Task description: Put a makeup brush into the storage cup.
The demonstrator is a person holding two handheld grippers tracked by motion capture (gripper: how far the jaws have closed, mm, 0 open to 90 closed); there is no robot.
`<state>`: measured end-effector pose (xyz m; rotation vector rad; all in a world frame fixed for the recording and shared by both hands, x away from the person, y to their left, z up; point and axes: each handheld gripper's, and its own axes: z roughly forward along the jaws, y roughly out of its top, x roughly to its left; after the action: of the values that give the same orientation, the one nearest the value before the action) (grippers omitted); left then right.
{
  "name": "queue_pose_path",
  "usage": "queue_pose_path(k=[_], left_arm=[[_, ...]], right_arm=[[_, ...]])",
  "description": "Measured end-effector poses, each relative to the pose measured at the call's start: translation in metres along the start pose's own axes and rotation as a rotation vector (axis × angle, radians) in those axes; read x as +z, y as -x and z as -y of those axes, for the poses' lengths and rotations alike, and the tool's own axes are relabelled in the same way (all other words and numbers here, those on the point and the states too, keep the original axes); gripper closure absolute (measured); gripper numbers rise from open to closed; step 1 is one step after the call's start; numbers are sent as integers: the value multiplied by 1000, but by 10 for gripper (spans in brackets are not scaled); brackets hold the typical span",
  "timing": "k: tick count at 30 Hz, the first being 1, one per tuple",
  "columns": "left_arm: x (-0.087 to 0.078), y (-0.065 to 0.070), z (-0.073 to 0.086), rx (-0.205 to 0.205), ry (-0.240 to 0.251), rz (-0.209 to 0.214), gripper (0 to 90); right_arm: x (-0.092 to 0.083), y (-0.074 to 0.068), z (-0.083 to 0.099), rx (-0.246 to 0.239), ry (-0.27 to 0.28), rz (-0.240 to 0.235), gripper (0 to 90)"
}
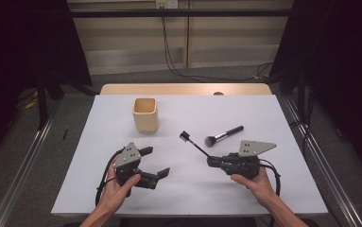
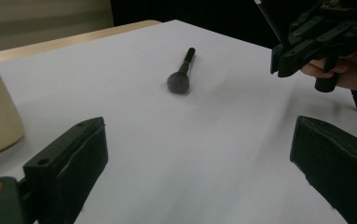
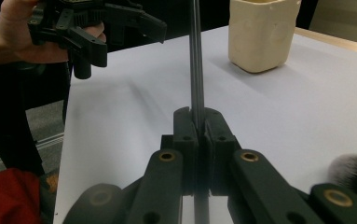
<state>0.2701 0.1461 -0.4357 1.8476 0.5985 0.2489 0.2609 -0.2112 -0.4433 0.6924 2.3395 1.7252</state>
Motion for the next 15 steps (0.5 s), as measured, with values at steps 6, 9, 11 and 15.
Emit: queue_pose_path(k=[6, 9, 11, 15], left_arm=[[6, 6, -7, 5, 30, 32, 44], [9, 8, -12, 2, 49, 47, 37], [13, 8, -14, -4, 59, 80, 38], [21, 12, -19, 16, 69, 128, 54]], right_arm=[[1, 1, 0, 3, 4, -5, 858], [2, 0, -1, 2, 6, -11, 858], [2, 0, -1, -1, 4, -13, 858], [3, 0, -1, 0, 3, -20, 858]])
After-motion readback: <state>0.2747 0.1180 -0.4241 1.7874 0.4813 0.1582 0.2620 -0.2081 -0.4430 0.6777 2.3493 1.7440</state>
